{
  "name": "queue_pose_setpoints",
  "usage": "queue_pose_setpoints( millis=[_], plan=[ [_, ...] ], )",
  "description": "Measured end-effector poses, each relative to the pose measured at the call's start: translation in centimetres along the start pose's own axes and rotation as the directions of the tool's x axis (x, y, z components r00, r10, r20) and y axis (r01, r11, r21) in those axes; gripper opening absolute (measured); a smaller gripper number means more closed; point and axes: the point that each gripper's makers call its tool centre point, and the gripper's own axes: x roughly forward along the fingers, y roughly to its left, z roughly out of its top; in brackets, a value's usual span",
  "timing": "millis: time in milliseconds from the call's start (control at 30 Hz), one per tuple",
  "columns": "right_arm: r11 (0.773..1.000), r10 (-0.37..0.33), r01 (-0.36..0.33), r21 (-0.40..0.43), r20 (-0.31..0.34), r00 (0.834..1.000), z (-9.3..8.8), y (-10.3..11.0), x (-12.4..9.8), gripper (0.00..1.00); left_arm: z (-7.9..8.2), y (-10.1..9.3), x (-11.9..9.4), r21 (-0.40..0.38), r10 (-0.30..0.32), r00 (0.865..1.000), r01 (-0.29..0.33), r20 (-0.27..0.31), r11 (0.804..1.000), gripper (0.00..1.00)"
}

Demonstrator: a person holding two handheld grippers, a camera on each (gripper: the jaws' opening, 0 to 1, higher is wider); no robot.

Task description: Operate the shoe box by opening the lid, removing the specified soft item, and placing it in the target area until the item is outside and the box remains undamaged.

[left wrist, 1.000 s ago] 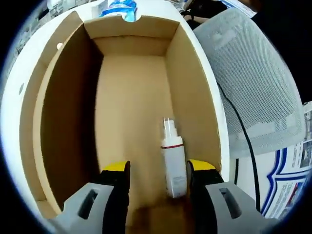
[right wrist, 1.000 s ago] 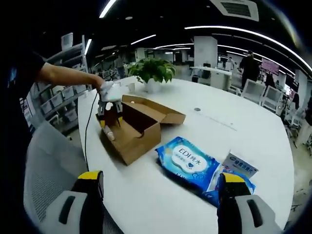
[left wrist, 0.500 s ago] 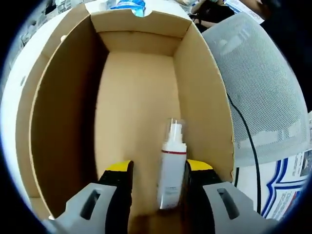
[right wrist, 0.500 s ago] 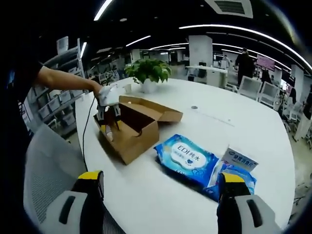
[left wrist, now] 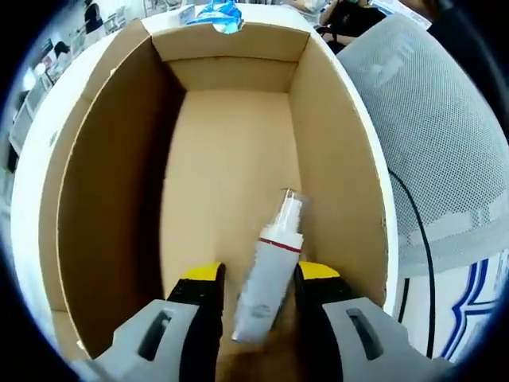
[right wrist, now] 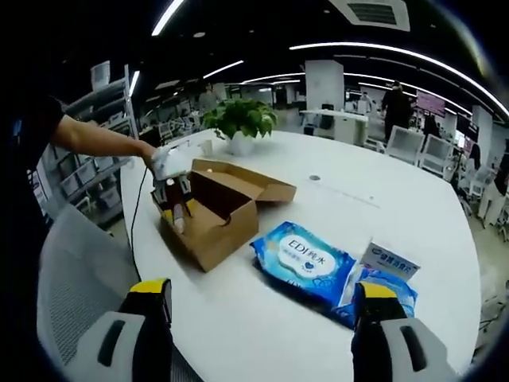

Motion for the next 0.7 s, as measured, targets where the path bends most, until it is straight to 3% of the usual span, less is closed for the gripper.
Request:
queue_pose_setpoints(
  millis=[33,467,700],
  plan=[
    [1.0,-0.003,0.003,0.004,0.004,1.0,0.0,0.0,-0.1,0.95,0.1,0.4,-0.2,0.027,0.027,1.0,-0.027,0.01,0.999,0.26],
    [0.999,-0.017,0.016,0.037,0.035,0.999,0.3,0.2,-0.1,0.93,-0.1,0.9,-1.1,-0.002,0.109,0.994,-0.109,0.011,0.994,0.21],
    [0.999,-0.018,0.015,0.045,0.056,0.998,0.9,0.4,-0.2,0.93,0.3,1.1,-1.9,-0.049,0.15,0.988,-0.148,0.035,0.988,0.2]
  ],
)
